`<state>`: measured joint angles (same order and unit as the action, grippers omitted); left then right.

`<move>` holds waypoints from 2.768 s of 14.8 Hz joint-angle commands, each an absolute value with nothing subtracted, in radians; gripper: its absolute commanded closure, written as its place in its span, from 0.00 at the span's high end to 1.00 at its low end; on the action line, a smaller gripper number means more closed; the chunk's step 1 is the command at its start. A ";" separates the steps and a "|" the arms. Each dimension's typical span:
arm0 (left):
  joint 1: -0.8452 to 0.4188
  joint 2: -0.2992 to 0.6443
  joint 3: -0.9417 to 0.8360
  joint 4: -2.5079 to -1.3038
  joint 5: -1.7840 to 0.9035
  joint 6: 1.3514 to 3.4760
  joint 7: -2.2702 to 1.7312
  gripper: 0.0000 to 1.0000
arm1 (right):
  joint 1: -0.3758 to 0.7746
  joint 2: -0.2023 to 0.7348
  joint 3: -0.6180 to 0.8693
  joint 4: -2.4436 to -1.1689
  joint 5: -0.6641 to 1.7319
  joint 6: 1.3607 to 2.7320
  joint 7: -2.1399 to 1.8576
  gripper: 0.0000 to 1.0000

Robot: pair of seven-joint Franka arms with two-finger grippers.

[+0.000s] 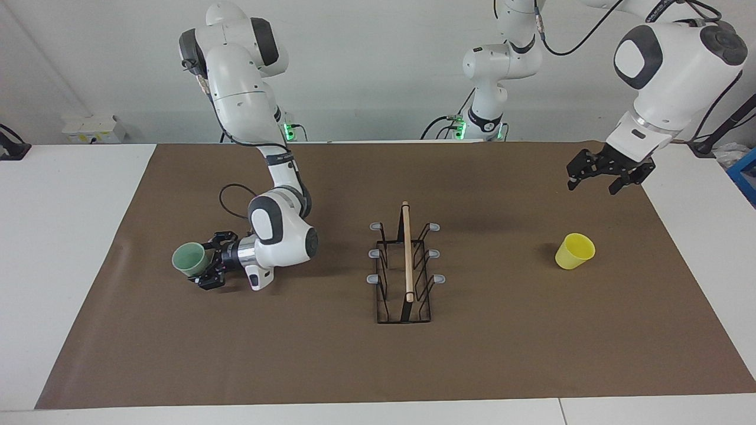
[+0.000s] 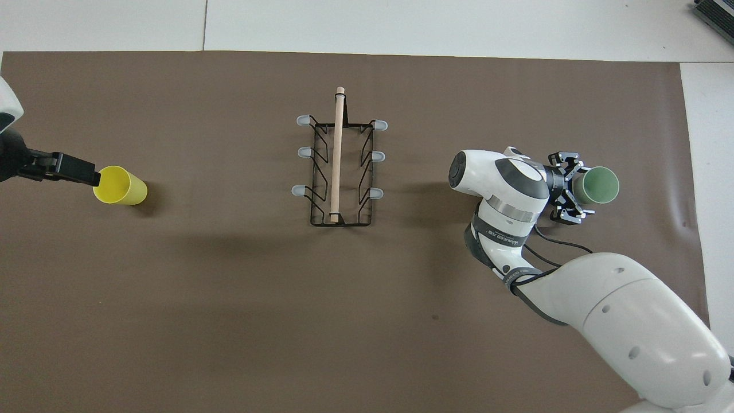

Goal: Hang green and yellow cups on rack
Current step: 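Grasp the green cup with the right gripper while the left gripper grasps the yellow cup, then lift the green cup with the right gripper toward the rack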

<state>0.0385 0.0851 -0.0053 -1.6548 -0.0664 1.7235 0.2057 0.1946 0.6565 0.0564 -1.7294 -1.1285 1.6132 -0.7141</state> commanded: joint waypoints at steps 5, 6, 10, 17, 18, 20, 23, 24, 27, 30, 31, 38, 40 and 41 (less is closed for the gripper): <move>0.090 0.192 -0.011 -1.648 -0.124 1.822 0.077 1.00 | 0.173 0.612 0.064 -1.812 -1.172 1.672 -0.727 0.82; 0.092 0.205 -0.011 -1.643 -0.129 1.824 0.065 1.00 | 0.172 0.611 0.064 -1.819 -1.186 1.677 -0.729 0.48; 0.123 0.316 -0.005 -1.577 -0.147 1.819 -0.017 1.00 | 0.186 0.604 0.066 -1.812 -1.189 1.658 -0.700 0.00; 0.150 0.521 0.051 -1.442 -0.242 1.831 -0.247 1.00 | 0.187 0.526 0.087 -1.638 -0.775 1.660 -0.612 0.00; 0.175 0.528 0.049 -1.445 -0.291 1.851 -0.291 1.00 | 0.187 0.509 0.090 -1.635 -0.743 1.666 -0.617 0.00; 0.213 0.528 0.049 -1.460 -0.376 1.867 -0.369 1.00 | 0.172 0.470 0.101 -1.635 -0.631 1.684 -0.600 0.00; 0.239 0.514 0.051 -1.534 -0.425 1.925 -0.477 1.00 | 0.161 0.404 0.101 -1.643 -0.462 1.753 -0.589 0.00; 0.251 0.509 0.051 -1.551 -0.455 1.936 -0.498 1.00 | 0.155 0.391 0.101 -1.640 -0.422 1.773 -0.589 0.00; 0.326 0.467 0.049 -1.630 -0.553 1.934 -0.537 1.00 | 0.135 0.356 0.101 -1.643 -0.255 1.859 -0.591 0.00; 0.374 0.405 0.051 -1.773 -0.742 1.945 -0.537 1.00 | 0.133 0.316 0.101 -1.646 -0.067 1.948 -0.592 0.00; 0.374 0.396 0.051 -1.796 -0.752 1.947 -0.538 1.00 | 0.133 0.304 0.101 -1.647 -0.014 1.963 -0.594 0.00; 0.365 0.374 0.055 -1.853 -0.750 1.948 -0.622 1.00 | 0.150 0.177 0.104 -1.773 0.378 2.239 -0.707 0.00; 0.362 0.376 0.054 -1.858 -0.750 1.986 -0.749 1.00 | 0.152 0.144 0.106 -1.834 0.533 2.337 -0.832 0.00; 0.356 0.379 0.054 -1.858 -0.750 2.006 -0.831 1.00 | 0.162 0.129 0.106 -1.859 0.614 2.370 -0.895 0.00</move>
